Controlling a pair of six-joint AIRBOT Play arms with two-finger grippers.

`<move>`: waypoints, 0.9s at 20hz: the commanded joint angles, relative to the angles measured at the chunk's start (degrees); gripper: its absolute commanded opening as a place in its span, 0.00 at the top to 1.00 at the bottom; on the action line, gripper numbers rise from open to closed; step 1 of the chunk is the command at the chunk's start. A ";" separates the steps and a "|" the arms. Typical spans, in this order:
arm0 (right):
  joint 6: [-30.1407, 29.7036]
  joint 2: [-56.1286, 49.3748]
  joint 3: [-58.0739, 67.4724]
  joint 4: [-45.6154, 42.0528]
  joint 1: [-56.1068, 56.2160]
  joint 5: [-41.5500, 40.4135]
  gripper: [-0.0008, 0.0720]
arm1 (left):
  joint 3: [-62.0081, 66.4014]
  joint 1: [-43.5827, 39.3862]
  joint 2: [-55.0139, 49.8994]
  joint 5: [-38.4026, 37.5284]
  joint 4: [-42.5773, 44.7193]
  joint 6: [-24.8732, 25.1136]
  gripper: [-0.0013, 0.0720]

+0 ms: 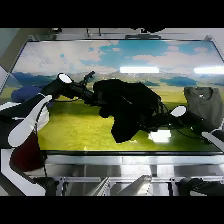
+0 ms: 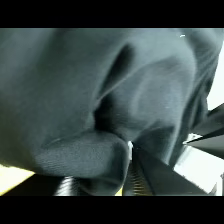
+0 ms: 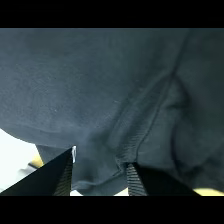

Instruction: Fold the shirts.

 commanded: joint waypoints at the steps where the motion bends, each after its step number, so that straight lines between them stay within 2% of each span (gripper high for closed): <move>1: -2.49 -1.09 0.00 3.48 0.31 -2.10 0.68 | 2.38 0.26 -0.76 -2.23 0.00 0.02 0.97; 2: -2.49 -1.07 0.00 3.48 0.31 -2.21 0.89 | 2.36 0.74 -0.76 -2.58 -0.04 -0.02 0.97; 3: -2.58 -1.09 0.00 3.48 0.28 -2.29 0.89 | 2.36 1.14 -0.76 -3.26 -0.07 -0.17 0.97; 4: -3.58 -1.07 0.00 3.50 0.28 -2.40 0.97 | 2.36 1.57 -0.74 -3.96 -0.09 -0.50 0.98; 8: -5.09 0.20 0.22 3.52 0.04 -1.62 0.97 | 2.36 3.26 0.74 -6.62 -0.42 -0.59 0.98; 11: -6.75 5.81 2.62 3.67 -2.71 4.02 0.97 | 2.36 5.62 6.10 -7.67 -0.37 -0.57 0.98; 14: -8.28 17.05 7.96 3.65 -8.09 10.40 0.97 | 2.38 8.76 15.69 -8.85 -0.52 -0.57 0.98; 18: -8.31 36.13 17.03 3.65 -16.74 10.73 0.97 | 2.38 12.66 34.10 -8.68 -0.61 -0.55 0.98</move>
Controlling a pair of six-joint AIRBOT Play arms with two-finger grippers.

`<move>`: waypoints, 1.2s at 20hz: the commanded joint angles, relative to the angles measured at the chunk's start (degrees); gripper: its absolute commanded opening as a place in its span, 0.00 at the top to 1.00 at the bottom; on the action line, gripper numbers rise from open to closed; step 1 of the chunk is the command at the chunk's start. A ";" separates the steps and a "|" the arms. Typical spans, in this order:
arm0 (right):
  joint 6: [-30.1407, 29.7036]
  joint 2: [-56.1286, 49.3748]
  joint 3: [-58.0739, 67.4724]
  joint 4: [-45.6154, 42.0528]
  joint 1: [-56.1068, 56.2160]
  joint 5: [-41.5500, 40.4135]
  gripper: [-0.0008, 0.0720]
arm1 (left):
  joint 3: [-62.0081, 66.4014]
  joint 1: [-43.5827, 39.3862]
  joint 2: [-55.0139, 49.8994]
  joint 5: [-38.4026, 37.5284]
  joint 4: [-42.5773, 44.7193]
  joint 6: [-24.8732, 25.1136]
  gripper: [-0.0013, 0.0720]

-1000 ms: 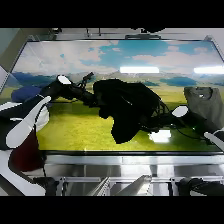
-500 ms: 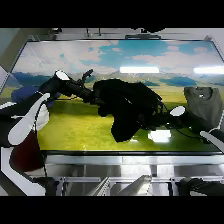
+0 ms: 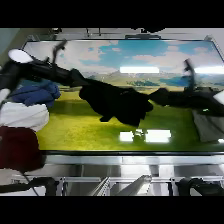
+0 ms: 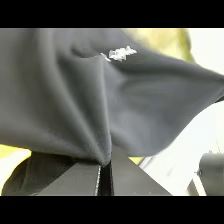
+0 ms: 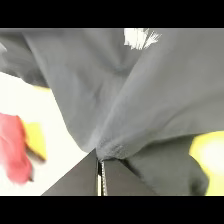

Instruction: Fold the shirts.

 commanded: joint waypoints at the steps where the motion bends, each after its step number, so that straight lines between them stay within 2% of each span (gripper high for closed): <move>1: -0.70 16.35 8.28 0.15 -8.22 1.62 0.97 | 0.07 3.56 16.94 1.27 -0.11 -0.02 0.98; 6: -0.70 30.45 16.59 0.17 -19.91 0.50 0.97 | 0.07 8.63 41.11 9.05 0.15 -0.07 0.94; 9: -0.70 29.16 16.68 0.46 -20.81 -0.09 0.97 | 0.04 10.69 43.95 10.36 0.52 -0.09 0.94; 13: -0.72 16.81 16.02 2.03 -19.17 4.52 0.97 | 0.04 5.44 30.58 7.80 0.50 -0.04 0.94; 18: -0.04 -5.38 7.21 -0.04 -13.33 4.24 0.97 | 0.07 -2.62 0.83 5.01 0.57 0.85 0.93; 19: -0.83 -10.51 5.09 -0.11 -12.66 2.54 0.92 | 0.13 -2.91 -4.61 5.01 0.55 1.03 0.82; 20: -1.79 -15.43 4.11 -0.09 -12.59 1.36 0.64 | 1.07 -2.78 -10.19 4.35 0.74 1.05 0.53; 21: -3.08 -20.11 4.24 0.02 -12.83 1.33 0.43 | 3.08 -2.10 -14.93 2.14 1.03 1.05 0.52; 24: -6.45 -27.15 5.20 0.17 -14.91 5.57 0.43 | 10.82 1.57 -23.93 -8.94 2.08 -0.85 0.52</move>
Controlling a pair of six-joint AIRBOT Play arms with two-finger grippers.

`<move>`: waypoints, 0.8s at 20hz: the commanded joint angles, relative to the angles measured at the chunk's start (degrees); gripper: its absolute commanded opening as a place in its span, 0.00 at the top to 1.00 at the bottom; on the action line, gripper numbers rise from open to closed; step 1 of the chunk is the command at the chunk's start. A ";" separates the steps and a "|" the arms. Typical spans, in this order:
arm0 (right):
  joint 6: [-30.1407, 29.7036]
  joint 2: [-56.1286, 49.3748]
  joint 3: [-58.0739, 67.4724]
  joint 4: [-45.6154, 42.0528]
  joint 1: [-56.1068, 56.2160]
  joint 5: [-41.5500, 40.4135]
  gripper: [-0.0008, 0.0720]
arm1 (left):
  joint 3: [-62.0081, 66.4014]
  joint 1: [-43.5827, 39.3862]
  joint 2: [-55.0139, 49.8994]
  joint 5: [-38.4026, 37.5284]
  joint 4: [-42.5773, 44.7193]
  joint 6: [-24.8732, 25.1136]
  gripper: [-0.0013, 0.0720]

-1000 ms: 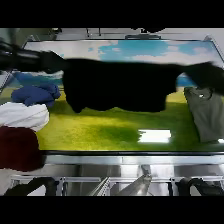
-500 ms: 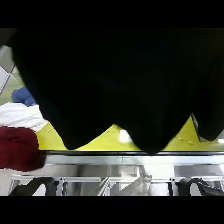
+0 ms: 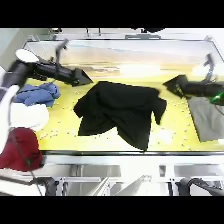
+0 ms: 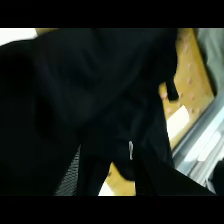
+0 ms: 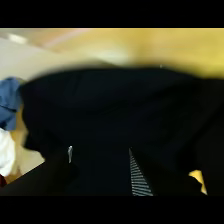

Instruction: Fold the shirts.

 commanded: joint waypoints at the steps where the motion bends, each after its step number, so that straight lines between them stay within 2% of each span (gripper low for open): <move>1: -4.70 -8.17 -0.50 0.13 -1.84 4.83 0.43 | 7.17 3.32 -10.86 -11.61 0.70 -3.04 0.52; 4: -5.49 -5.79 -0.96 -2.89 -4.31 12.26 0.43 | 7.98 6.75 -9.29 -12.59 4.57 -5.27 0.52; 6: -5.42 -2.97 -4.46 -6.16 -4.09 15.34 0.53 | 5.64 8.07 -6.91 -8.98 11.28 -5.31 0.52; 10: -5.42 6.29 -20.68 -6.56 -1.84 14.60 0.52 | -0.57 9.84 -6.01 -2.32 14.73 -5.29 0.52; 11: -5.38 8.90 -24.83 -6.54 -1.11 13.38 0.45 | -1.68 10.01 -6.49 -1.36 14.73 -5.27 0.52; 14: -5.46 13.62 -32.54 -7.54 1.33 8.02 0.43 | -2.12 10.01 -8.74 2.27 15.65 -5.25 0.52; 15: -5.44 13.94 -33.79 -8.13 2.58 6.23 0.29 | -2.12 10.01 -9.14 4.61 15.67 -5.25 0.52; 16: -5.44 13.79 -34.67 -8.09 4.09 4.37 0.25 | -2.12 10.01 -9.38 6.60 15.65 -5.25 0.52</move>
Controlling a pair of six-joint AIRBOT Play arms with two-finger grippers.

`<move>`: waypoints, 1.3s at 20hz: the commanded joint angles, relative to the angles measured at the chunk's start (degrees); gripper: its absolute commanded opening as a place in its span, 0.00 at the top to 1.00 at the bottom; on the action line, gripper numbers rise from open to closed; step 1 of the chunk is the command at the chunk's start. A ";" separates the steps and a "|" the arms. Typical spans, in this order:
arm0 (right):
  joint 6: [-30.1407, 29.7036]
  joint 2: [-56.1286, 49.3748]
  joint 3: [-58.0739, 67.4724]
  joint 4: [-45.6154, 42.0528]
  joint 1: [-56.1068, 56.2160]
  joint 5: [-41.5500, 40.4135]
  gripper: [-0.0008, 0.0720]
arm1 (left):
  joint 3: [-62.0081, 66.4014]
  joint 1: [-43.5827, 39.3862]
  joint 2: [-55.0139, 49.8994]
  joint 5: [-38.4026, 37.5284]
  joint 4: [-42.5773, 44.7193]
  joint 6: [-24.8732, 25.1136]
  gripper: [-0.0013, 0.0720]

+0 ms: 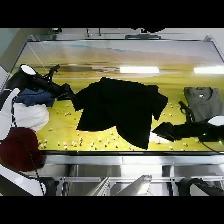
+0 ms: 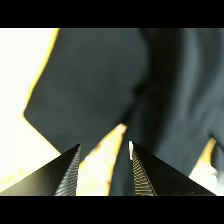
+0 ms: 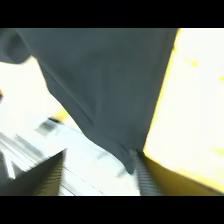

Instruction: Fold the shirts.

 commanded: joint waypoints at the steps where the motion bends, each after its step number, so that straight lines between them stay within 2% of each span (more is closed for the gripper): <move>1: 0.07 2.14 -5.97 -1.05 4.74 -7.13 0.25 | -0.63 0.20 -1.22 7.21 1.09 -0.07 0.52; 5: 0.90 -1.79 -6.01 0.37 11.30 -13.64 0.25 | -0.61 0.20 -1.25 11.32 1.14 0.11 0.52; 8: 0.44 -5.51 -6.01 3.32 14.64 -14.91 0.25 | -0.61 0.24 -1.22 13.20 1.16 0.55 0.52; 11: 0.44 -8.17 -6.01 3.78 16.35 -15.91 0.26 | -0.61 0.66 -2.40 12.55 0.98 0.52 0.52; 12: 0.44 -8.63 -6.01 4.22 16.33 -15.91 0.33 | -0.61 0.33 -3.41 11.13 0.50 0.52 0.52; 13: 0.09 -8.74 -6.01 5.05 16.33 -15.96 0.34 | -0.61 -0.15 -4.46 9.86 0.35 0.52 0.52; 16: -4.50 -8.74 -5.75 11.87 16.33 -15.98 0.35 | -0.61 -2.38 -5.88 9.38 -2.78 0.66 0.52; 17: -5.88 -8.74 -5.66 14.32 16.31 -16.13 0.46 | -0.61 -2.82 -5.88 10.51 -3.61 0.70 0.52; 18: -7.78 -8.74 -5.66 16.98 16.31 -16.44 0.77 | -0.61 -2.82 -5.88 11.30 -3.85 0.72 0.52; 19: -9.73 -8.74 -5.66 19.26 16.22 -16.52 0.97 | -0.61 -2.82 -5.88 11.41 -3.89 0.74 0.62; 20: -10.88 -8.72 -5.66 20.85 16.17 -16.57 0.97 | -0.59 -2.73 -5.86 10.91 -3.96 0.74 0.95; 23: -11.56 -8.50 -4.70 21.99 16.06 -15.96 0.97 | -0.59 -1.07 -4.46 8.61 -5.70 0.83 0.95; 26: -11.50 -5.29 0.79 22.03 13.11 -9.66 0.97 | -0.59 2.23 2.12 7.23 -16.65 5.60 0.95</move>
